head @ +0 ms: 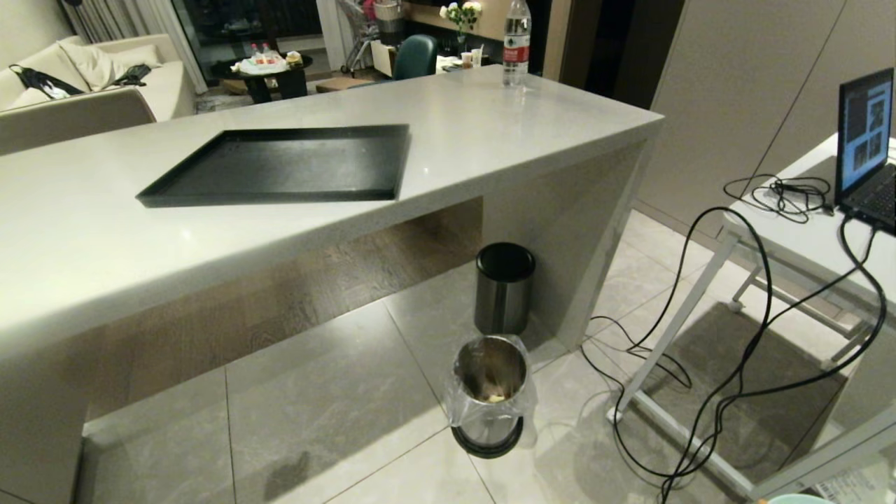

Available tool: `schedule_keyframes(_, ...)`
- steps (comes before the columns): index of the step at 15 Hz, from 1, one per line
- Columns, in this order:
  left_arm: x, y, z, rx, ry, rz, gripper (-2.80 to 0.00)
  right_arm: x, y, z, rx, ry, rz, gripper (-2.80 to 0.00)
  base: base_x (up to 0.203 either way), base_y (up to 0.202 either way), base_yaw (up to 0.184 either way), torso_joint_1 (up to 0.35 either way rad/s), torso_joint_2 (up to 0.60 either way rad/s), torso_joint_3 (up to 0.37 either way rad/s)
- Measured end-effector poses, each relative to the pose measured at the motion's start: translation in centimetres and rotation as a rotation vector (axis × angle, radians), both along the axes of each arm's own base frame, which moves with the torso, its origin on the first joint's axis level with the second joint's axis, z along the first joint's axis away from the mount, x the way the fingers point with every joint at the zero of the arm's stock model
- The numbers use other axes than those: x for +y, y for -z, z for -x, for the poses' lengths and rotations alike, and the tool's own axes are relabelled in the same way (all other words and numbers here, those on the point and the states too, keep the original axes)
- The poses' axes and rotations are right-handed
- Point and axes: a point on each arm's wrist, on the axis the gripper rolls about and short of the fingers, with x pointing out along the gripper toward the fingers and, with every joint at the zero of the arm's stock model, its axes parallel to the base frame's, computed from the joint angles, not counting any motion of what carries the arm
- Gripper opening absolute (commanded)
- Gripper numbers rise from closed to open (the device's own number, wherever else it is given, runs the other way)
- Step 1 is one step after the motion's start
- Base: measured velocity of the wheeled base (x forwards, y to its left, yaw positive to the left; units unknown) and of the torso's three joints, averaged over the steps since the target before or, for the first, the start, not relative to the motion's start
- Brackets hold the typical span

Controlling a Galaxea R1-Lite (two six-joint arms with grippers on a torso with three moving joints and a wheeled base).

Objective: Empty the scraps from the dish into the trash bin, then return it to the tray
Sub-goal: Move the bowl over the trash can

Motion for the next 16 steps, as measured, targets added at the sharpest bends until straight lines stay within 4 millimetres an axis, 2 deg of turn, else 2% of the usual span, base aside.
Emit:
schedule_keyframes(9, 0.00, 0.01, 0.00, 0.001, 0.000, 0.000, -2.80, -0.07, 0.18, 0.04, 0.009, 0.004, 0.003, -2.80, 0.000, 0.000, 0.000, -0.007, 0.41, 0.407)
schedule_keyframes(16, 0.00, -0.01, 0.00, -0.001, 0.000, 0.000, -2.80, -0.12, 0.28, 0.12, 0.017, 0.011, 0.003, -2.80, 0.000, 0.000, 0.000, 0.000, 0.00, 0.000)
